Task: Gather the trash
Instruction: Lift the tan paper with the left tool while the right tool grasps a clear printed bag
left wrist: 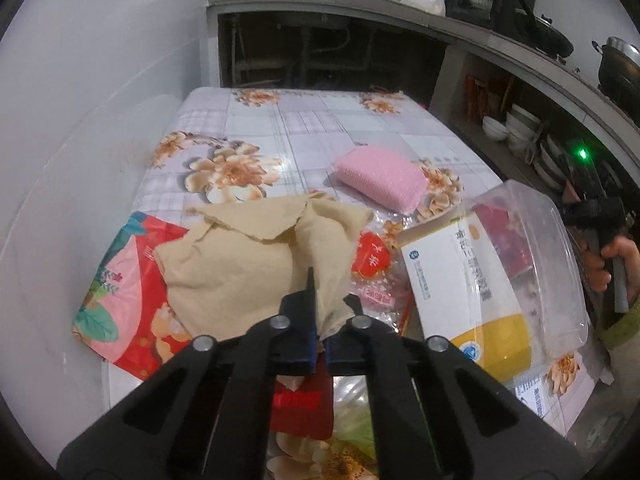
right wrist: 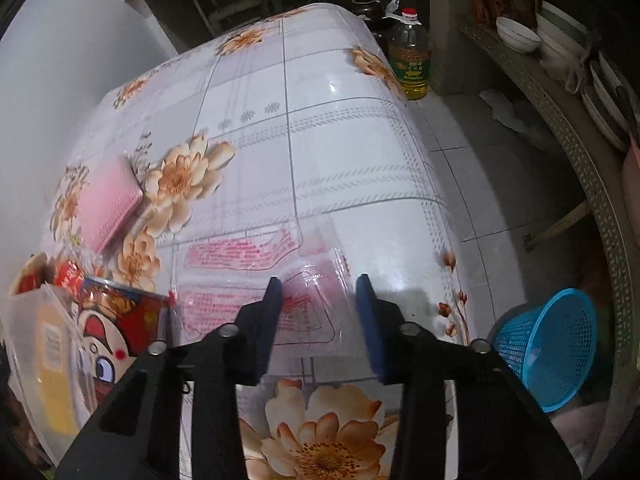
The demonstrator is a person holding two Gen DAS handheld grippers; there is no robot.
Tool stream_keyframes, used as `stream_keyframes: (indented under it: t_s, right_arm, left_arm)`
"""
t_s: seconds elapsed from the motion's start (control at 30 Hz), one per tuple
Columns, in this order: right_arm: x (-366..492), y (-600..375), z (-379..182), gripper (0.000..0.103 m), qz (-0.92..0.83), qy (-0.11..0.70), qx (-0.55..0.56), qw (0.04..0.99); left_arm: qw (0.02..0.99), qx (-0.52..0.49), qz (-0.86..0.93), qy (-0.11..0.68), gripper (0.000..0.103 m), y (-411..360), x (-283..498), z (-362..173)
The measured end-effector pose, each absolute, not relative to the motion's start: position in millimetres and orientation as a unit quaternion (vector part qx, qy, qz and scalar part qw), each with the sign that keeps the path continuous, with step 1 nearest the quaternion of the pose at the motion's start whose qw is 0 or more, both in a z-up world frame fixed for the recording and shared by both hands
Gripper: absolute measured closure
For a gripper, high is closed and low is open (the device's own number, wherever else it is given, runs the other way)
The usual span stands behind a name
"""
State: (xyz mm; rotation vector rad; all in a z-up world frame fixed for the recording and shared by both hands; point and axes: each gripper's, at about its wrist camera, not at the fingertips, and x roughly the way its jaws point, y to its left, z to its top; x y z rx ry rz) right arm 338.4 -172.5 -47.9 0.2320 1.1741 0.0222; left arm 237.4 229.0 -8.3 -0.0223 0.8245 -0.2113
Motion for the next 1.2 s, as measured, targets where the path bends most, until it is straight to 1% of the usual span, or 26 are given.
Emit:
stream_keyframes:
  t_s: [0.17,0.27,0.37,0.7,0.87,1.07,1.2]
  right_arm:
    - [336,-179,-47,0.084,0.018,0.550,0.131,0.825]
    - [332,-181,-44,0.090,0.022,0.543,0.144,0.827]
    - [327,-182,-39,0.093,0.024,0.536,0.153,0.830]
    - [308,-194,-19,0.095,0.041,0.504,0.189,0.842]
    - [303,-196,-17,0.095,0.050,0.503,0.200,0.839]
    - [299,-196,-25,0.095,0.057,0.511,0.206,0.833]
    - [298,-196,-29,0.095,0.060,0.515,0.210,0.829]
  left_arm:
    - [0.924,-0.020,-0.093,0.369,0.103,234,231,4]
    - [0.934,-0.033,-0.089,0.345,0.103,241,225,15]
    - [0.944,-0.039,-0.080,0.318,0.103,247,216,29]
    - [0.953,-0.101,-0.100,0.266,0.103,272,195,60]
    - [0.934,-0.130,-0.147,0.298,0.103,272,201,50]
    - [0.899,-0.180,-0.193,0.349,0.103,263,211,15]
    - [0.879,-0.211,-0.213,0.370,0.102,257,216,-7]
